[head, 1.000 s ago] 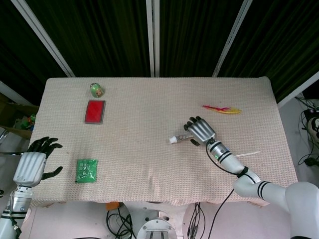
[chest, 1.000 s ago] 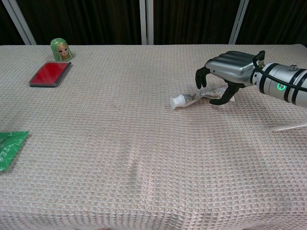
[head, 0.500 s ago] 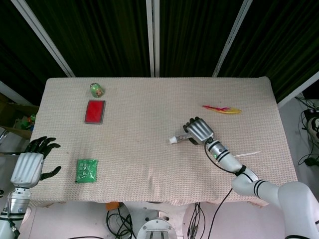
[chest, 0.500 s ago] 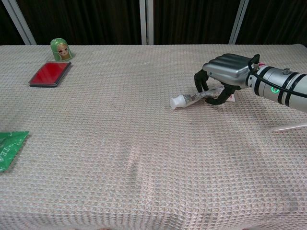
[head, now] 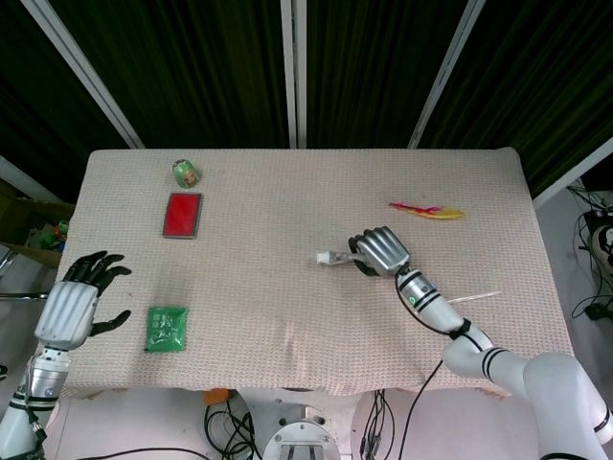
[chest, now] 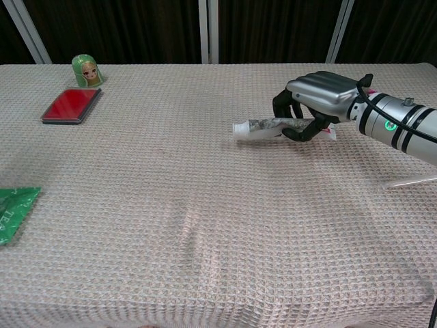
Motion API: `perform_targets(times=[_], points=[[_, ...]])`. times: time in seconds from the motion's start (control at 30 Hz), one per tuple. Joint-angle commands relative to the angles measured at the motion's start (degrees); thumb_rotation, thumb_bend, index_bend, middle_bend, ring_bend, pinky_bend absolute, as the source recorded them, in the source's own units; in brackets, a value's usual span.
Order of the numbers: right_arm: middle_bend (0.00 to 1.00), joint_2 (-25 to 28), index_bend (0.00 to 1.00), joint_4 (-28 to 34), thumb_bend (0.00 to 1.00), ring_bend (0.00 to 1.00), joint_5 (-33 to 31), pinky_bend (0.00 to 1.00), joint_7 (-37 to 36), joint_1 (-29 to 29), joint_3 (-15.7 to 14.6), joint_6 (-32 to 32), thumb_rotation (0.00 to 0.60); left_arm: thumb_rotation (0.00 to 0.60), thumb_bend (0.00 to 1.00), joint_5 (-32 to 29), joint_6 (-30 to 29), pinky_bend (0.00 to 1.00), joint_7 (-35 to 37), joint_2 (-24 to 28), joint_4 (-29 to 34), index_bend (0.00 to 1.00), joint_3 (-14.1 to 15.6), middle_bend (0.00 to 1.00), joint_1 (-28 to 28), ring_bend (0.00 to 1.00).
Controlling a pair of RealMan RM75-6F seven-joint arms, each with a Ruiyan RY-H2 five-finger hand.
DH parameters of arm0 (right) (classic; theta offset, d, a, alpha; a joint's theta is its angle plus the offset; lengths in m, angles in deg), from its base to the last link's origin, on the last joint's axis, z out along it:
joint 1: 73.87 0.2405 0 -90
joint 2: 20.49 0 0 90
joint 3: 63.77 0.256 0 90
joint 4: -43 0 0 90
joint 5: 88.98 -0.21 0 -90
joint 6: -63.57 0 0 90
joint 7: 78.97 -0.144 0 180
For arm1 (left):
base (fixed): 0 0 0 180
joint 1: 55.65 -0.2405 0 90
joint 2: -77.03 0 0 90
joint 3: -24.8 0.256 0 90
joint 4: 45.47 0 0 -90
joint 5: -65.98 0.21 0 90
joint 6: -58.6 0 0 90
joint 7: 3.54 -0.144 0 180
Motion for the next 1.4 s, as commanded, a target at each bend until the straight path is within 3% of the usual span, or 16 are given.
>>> perform_targets(times=[0.03,0.2,0.5,0.9,1.4], points=[[0.7,-3.13,0.83,-4.32,0.62,0.54,2.21,0.71,-11.95,-0.88,0.66,-7.12,0.6,0.6,0.15,1.27,1.13,0.17,1.54,0.5,0.54,0.31,-2.05,0.21,2.56,0.13],[0.7,-7.23,0.86,-8.68,0.64,0.55,3.05,0.72,-28.35,-1.6,2.02,-14.44,0.6,0.6,0.15,3.32,4.38,0.18,3.56,0.1,0.14,0.31,-5.14,0.22,8.11,0.13],[0.71,-12.29,0.88,-15.23,0.64,0.56,4.11,0.73,-45.34,-1.2,1.98,-18.98,0.6,0.6,0.18,8.07,12.01,0.18,3.98,-3.67,-3.51,0.3,-7.91,0.17,19.13,0.13],[0.72,-13.34,0.9,-16.9,0.65,0.58,6.25,0.73,-49.05,-0.17,0.05,-21.01,0.6,0.6,0.27,12.33,17.27,0.17,2.77,-7.62,-8.05,0.29,-7.93,0.16,28.66,0.13],[0.73,-12.8,0.91,-14.25,0.65,0.58,7.28,0.74,-47.03,0.7,-1.09,-21.27,0.6,0.6,0.28,13.19,18.67,0.17,0.02,-9.98,-9.19,0.31,-6.78,0.16,33.94,0.13]])
